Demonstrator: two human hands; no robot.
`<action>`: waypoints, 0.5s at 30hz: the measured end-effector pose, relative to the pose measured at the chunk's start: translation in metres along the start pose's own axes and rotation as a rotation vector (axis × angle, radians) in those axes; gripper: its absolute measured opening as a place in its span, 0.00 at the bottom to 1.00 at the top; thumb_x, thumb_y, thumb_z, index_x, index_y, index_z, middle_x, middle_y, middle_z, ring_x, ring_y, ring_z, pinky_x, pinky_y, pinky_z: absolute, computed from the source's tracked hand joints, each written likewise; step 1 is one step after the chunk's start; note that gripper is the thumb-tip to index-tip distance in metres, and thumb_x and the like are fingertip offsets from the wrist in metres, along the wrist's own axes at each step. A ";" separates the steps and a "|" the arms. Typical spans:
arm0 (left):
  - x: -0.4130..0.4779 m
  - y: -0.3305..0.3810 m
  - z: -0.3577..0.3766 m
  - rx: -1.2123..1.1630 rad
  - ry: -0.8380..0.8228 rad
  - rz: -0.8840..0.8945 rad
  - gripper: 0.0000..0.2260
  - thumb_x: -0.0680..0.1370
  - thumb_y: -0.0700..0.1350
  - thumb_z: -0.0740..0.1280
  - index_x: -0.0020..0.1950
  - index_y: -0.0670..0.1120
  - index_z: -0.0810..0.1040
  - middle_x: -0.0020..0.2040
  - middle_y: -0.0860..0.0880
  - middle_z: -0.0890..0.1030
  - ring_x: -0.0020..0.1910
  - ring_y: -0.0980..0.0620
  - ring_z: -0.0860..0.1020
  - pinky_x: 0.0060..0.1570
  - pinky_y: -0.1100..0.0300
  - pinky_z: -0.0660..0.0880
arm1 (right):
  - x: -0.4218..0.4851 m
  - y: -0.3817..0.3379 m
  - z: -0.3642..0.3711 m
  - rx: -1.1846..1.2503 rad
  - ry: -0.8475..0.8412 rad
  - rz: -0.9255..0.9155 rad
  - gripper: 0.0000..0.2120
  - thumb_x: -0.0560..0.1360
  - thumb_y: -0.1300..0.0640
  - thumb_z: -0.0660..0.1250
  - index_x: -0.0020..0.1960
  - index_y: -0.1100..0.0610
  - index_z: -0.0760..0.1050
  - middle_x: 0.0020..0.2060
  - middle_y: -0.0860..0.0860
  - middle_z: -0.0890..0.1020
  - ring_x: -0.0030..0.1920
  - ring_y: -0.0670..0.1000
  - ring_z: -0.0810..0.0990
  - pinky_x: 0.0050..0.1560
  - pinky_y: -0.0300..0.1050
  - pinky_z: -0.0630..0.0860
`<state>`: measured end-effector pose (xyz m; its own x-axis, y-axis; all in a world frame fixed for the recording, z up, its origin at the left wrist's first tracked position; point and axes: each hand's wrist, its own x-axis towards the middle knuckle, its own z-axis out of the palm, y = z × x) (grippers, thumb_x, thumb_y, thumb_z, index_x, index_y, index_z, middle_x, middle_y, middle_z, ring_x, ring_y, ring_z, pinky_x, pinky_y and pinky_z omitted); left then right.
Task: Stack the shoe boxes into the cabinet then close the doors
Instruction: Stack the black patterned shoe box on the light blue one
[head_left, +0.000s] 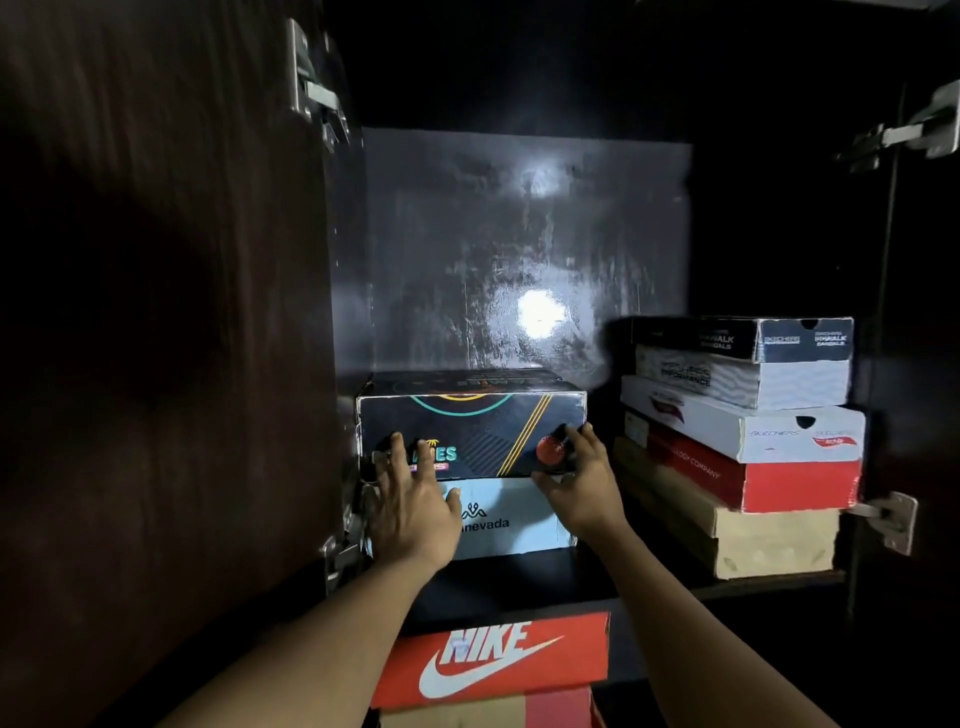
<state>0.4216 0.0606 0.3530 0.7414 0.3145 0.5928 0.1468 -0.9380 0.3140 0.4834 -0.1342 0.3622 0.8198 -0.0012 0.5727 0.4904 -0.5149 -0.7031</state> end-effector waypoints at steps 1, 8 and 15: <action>0.002 0.000 0.000 0.012 -0.010 -0.008 0.33 0.80 0.59 0.61 0.81 0.50 0.53 0.81 0.46 0.44 0.79 0.41 0.49 0.73 0.44 0.60 | 0.002 0.001 0.002 -0.012 -0.018 0.000 0.38 0.72 0.56 0.76 0.77 0.59 0.63 0.79 0.56 0.57 0.79 0.53 0.56 0.77 0.43 0.58; 0.008 0.000 -0.004 0.041 -0.021 -0.013 0.33 0.78 0.62 0.61 0.80 0.51 0.56 0.80 0.46 0.46 0.78 0.42 0.51 0.70 0.46 0.63 | 0.007 0.003 0.001 -0.048 -0.061 -0.003 0.39 0.73 0.56 0.74 0.79 0.57 0.59 0.81 0.54 0.51 0.80 0.52 0.52 0.77 0.44 0.57; -0.005 0.010 -0.025 -0.054 -0.073 0.035 0.36 0.77 0.63 0.63 0.80 0.51 0.54 0.81 0.48 0.45 0.76 0.43 0.61 0.68 0.48 0.67 | -0.009 -0.014 -0.033 -0.071 -0.064 0.014 0.37 0.75 0.55 0.73 0.79 0.58 0.60 0.78 0.56 0.59 0.79 0.52 0.55 0.73 0.38 0.52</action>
<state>0.4027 0.0530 0.3715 0.7914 0.2688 0.5490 0.0865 -0.9383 0.3348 0.4592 -0.1555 0.3812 0.8446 0.0450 0.5335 0.4588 -0.5745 -0.6778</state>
